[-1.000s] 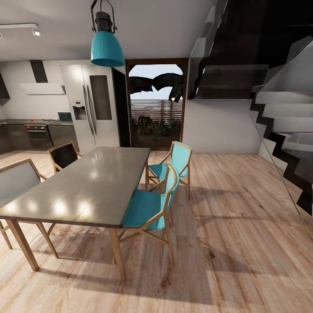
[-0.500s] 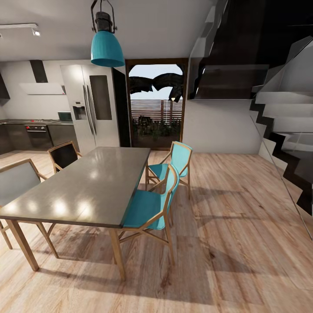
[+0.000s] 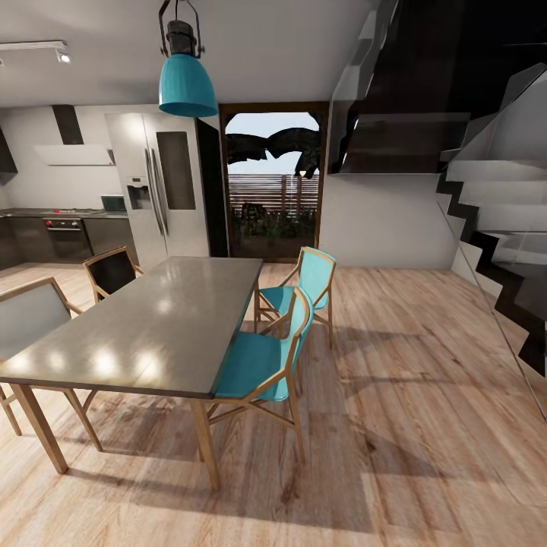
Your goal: In the kitchen, take the Vidalia onion out of the sink, dice it on the chopping board with the paring knife, put the diced onion into the bowl on the countertop, then place both the paring knife and the chopping board into the sink.
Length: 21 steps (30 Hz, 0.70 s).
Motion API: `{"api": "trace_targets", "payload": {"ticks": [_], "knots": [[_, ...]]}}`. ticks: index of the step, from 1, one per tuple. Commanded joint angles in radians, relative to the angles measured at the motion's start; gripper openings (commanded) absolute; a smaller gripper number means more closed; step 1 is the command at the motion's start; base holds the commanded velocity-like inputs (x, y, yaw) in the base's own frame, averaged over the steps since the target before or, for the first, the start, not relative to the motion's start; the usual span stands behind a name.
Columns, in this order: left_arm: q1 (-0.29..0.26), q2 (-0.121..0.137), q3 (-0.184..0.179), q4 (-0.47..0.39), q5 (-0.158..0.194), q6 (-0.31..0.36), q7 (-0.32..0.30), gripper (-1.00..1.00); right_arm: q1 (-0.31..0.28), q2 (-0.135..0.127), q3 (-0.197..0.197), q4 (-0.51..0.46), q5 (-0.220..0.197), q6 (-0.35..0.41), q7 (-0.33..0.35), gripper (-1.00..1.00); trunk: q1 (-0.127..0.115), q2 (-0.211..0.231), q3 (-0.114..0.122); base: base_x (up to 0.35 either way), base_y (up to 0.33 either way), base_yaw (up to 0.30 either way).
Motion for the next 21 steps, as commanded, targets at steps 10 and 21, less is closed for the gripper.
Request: {"api": "trace_targets", "payload": {"ticks": [10, 21], "knots": [[0.000, -0.001, 0.000, 0.000, 0.001, 0.000, -0.002, 1.00, 0.000, 0.001, 0.000, 0.000, 0.000, -0.003, 0.000, 1.00, 0.000, 0.000, -0.001, 0.000, 0.000, 0.000], [0.000, -0.001, 0.000, 0.000, 0.001, 0.000, -0.002, 1.00, 0.000, 0.001, 0.000, 0.000, 0.000, -0.003, 0.000, 1.00, 0.000, 0.000, -0.001, 0.000, 0.000, 0.000]]}}
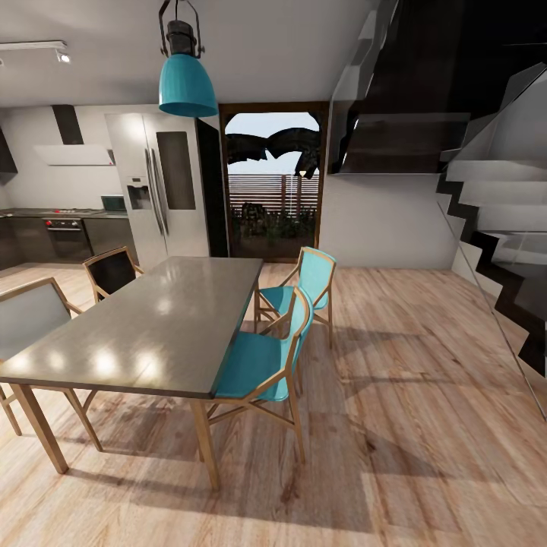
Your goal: In the kitchen, take the Vidalia onion out of the sink, dice it on the chopping board with the paring knife, put the diced onion into the bowl on the countertop, then place both the paring knife and the chopping board into the sink.
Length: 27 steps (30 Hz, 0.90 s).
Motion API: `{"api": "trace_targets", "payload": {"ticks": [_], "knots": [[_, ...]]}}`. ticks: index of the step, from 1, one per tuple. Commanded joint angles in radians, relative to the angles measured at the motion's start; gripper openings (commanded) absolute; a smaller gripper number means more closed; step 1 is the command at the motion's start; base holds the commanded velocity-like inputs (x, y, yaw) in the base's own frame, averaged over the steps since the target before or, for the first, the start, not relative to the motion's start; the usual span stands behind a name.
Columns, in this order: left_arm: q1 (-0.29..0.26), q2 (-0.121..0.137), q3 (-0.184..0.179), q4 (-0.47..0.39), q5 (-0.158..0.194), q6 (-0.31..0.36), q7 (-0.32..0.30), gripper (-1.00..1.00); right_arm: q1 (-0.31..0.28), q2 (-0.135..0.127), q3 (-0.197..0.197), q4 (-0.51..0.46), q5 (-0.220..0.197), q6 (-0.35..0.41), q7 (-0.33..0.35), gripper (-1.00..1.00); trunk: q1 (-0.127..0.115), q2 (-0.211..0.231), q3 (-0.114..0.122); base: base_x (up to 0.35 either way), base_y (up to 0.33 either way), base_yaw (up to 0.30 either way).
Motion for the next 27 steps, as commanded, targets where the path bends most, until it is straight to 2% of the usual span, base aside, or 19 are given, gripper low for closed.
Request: {"api": "trace_targets", "payload": {"ticks": [1, 22, 27], "knots": [[0.000, 0.000, 0.001, 0.000, 0.001, 0.000, -0.001, 1.00, 0.000, 0.000, 0.000, 0.000, 0.000, -0.003, 0.000, 1.00, 0.000, 0.000, -0.001, 0.000, 0.000, 0.000], [0.000, -0.008, 0.000, -0.044, 0.002, -0.001, -0.004, 1.00, 0.000, 0.001, 0.000, 0.000, 0.000, -0.003, 0.000, 1.00, 0.000, 0.000, -0.001, 0.000, 0.000, 0.000], [-0.001, -0.009, 0.001, -0.046, 0.002, -0.013, -0.003, 1.00, 0.000, 0.012, 0.000, -0.001, -0.005, -0.003, 0.000, 1.00, 0.000, 0.000, -0.001, 0.000, 0.000, 0.000]]}}
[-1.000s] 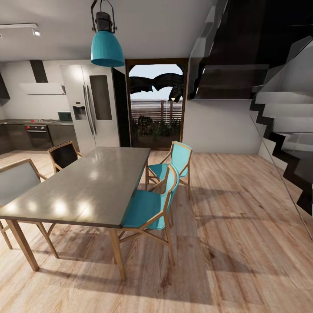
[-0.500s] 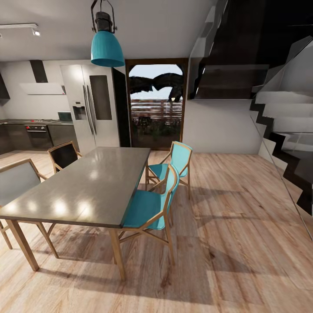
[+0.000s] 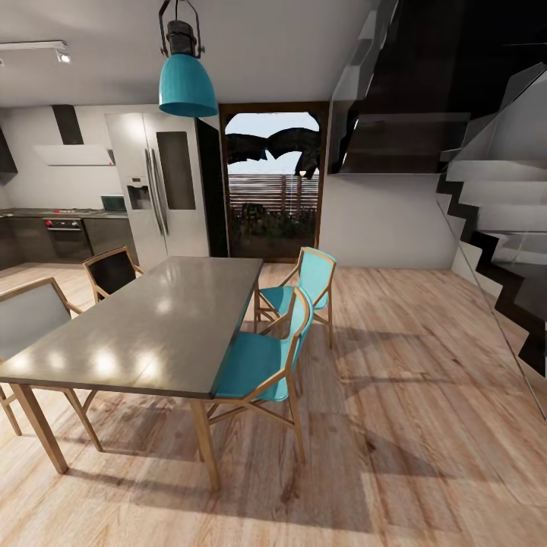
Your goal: In the kitchen, take the Vidalia onion out of the sink, dice it on the chopping board with the paring knife, put the diced onion into the bowl on the countertop, then place both the paring knife and the chopping board into the sink.
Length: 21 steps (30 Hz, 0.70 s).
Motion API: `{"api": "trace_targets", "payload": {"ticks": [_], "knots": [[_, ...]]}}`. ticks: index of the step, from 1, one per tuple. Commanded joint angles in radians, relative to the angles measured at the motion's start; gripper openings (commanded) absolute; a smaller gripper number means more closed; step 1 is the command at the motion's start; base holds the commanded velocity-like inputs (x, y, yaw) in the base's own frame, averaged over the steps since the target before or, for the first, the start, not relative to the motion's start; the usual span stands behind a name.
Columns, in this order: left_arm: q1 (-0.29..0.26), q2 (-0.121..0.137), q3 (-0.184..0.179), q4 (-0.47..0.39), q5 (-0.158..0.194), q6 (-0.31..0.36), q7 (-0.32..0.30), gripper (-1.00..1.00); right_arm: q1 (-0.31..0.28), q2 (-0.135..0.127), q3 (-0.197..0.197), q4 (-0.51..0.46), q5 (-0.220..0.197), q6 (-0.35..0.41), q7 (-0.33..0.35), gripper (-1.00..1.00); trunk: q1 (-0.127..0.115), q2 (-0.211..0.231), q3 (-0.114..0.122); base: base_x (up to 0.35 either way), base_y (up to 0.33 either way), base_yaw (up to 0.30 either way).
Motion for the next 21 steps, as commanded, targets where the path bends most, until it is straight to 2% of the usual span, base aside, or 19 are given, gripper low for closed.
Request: {"api": "trace_targets", "payload": {"ticks": [1, 8, 16, 20, 21], "knots": [[0.000, 0.000, 0.001, -0.003, 0.000, -0.002, -0.001, 1.00, 0.000, 0.002, 0.000, 0.000, 0.000, -0.003, 0.000, 1.00, 0.000, 0.000, -0.001, 0.000, 0.000, 0.000], [0.000, 0.001, 0.001, -0.041, 0.000, -0.006, 0.002, 1.00, 0.000, 0.005, 0.003, 0.001, 0.002, -0.003, 0.002, 1.00, 0.000, 0.000, -0.001, 0.000, 0.000, 0.000], [0.000, 0.007, 0.002, -0.134, 0.001, -0.006, 0.002, 1.00, 0.000, 0.005, 0.000, -0.008, 0.000, -0.007, 0.005, 1.00, 0.000, 0.000, -0.001, 0.000, 0.000, 0.000], [0.000, 0.008, 0.002, -0.194, 0.001, -0.007, 0.001, 1.00, 0.000, 0.004, 0.002, -0.061, 0.004, -0.085, 0.005, 1.00, 0.000, 0.000, -0.001, 0.000, 0.000, 0.000], [0.000, 0.008, 0.002, -0.219, 0.000, -0.007, 0.001, 1.00, 0.000, 0.003, 0.002, -0.081, 0.006, -0.125, 0.003, 1.00, 0.000, 0.000, -0.001, 0.000, 0.000, 0.000]]}}
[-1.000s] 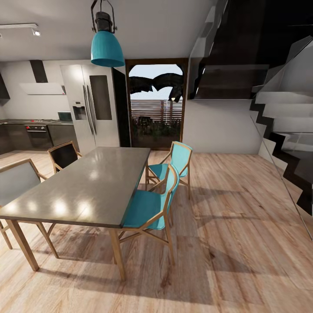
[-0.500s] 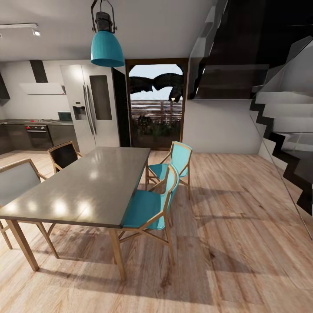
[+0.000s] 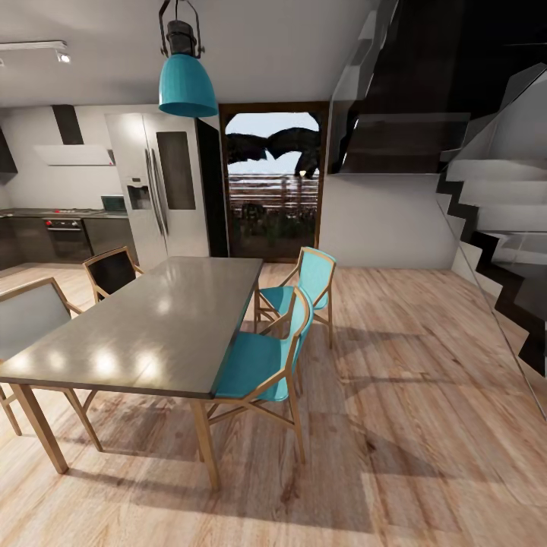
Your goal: In the kitchen, take the Vidalia onion out of the sink, dice it on the chopping board with the paring knife, put the diced onion into the bowl on the countertop, then place both the paring knife and the chopping board into the sink.
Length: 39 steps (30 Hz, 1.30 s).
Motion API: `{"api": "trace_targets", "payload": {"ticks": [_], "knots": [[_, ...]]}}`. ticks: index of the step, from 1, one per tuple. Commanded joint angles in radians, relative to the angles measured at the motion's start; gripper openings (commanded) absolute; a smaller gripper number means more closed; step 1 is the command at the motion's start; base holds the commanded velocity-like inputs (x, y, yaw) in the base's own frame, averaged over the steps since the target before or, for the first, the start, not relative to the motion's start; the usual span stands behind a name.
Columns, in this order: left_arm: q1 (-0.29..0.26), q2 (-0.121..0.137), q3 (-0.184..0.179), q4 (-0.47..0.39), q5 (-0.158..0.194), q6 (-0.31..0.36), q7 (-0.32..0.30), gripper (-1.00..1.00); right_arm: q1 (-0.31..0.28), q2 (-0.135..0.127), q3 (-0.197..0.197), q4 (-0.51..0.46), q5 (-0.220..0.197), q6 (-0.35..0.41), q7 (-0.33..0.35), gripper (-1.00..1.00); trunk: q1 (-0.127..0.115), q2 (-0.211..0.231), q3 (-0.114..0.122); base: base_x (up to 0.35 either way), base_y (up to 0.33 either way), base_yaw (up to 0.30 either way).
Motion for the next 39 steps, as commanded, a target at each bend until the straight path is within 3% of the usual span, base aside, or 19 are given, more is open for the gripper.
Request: {"api": "trace_targets", "payload": {"ticks": [1, 6, 12, 16, 39], "knots": [[0.000, 0.000, 0.001, -0.010, 0.000, -0.002, -0.001, 1.00, 0.000, 0.000, 0.000, -0.010, 0.000, -0.016, 0.000, 1.00, 0.000, 0.000, -0.001, 0.000, 0.000, 0.000], [0.000, 0.004, 0.000, -0.102, 0.000, -0.018, -0.001, 1.00, 0.000, 0.000, 0.001, -0.171, 0.003, -0.067, -0.004, 1.00, 0.000, 0.000, -0.001, 0.000, 0.000, 0.000], [0.000, 0.015, 0.001, -0.121, 0.000, -0.165, 0.000, 1.00, 0.000, -0.007, 0.001, -0.329, 0.005, -0.068, -0.008, 1.00, 0.000, 0.000, -0.001, 0.000, 0.000, 0.000], [-0.002, 0.018, 0.001, -0.122, 0.000, -0.222, 0.000, 1.00, 0.000, -0.014, 0.001, -0.383, 0.006, -0.068, -0.022, 1.00, 0.000, 0.000, -0.001, 0.000, 0.000, 0.000], [-0.004, 0.024, 0.005, -0.083, 0.004, -0.247, 0.000, 1.00, 0.000, -0.020, -0.003, -0.385, 0.003, -0.078, -0.027, 1.00, 0.000, 0.000, -0.001, 0.000, 0.000, 0.036]]}}
